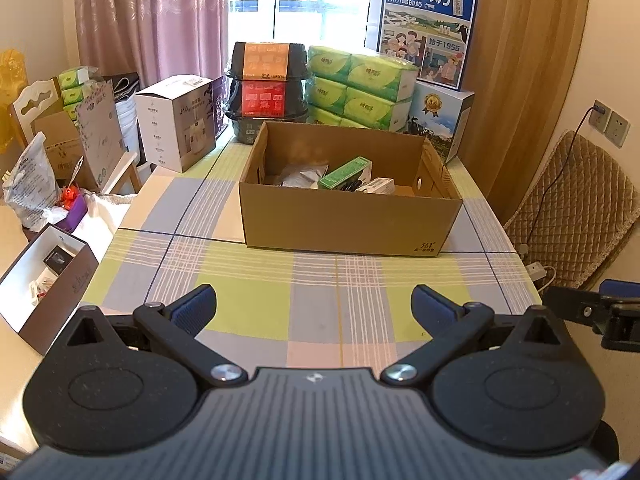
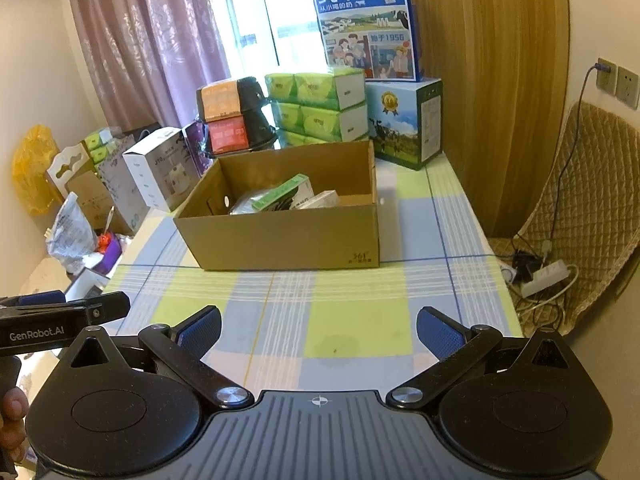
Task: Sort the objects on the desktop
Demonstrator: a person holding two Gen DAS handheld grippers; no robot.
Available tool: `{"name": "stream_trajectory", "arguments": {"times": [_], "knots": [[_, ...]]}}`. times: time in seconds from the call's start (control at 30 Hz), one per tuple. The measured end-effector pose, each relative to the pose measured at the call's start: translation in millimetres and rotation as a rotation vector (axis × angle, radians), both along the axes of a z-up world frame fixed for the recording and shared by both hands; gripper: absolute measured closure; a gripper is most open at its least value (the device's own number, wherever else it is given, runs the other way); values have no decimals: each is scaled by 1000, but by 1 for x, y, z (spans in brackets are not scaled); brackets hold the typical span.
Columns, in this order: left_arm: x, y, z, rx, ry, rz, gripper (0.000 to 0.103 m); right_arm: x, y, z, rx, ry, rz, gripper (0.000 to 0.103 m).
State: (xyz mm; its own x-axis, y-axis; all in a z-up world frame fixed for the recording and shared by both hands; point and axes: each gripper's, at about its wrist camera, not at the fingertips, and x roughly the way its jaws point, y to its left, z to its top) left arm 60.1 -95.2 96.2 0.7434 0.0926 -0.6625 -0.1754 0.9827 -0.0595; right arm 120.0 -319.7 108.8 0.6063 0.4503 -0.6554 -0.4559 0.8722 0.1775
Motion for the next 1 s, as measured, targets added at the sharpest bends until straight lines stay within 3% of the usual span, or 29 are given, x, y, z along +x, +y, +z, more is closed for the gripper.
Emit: {"name": "stream_trajectory", "arguments": {"times": [1.0], "knots": [[-7, -5, 4, 4, 2, -6, 1, -13, -7, -2, -34, -21, -9, 2]]}}
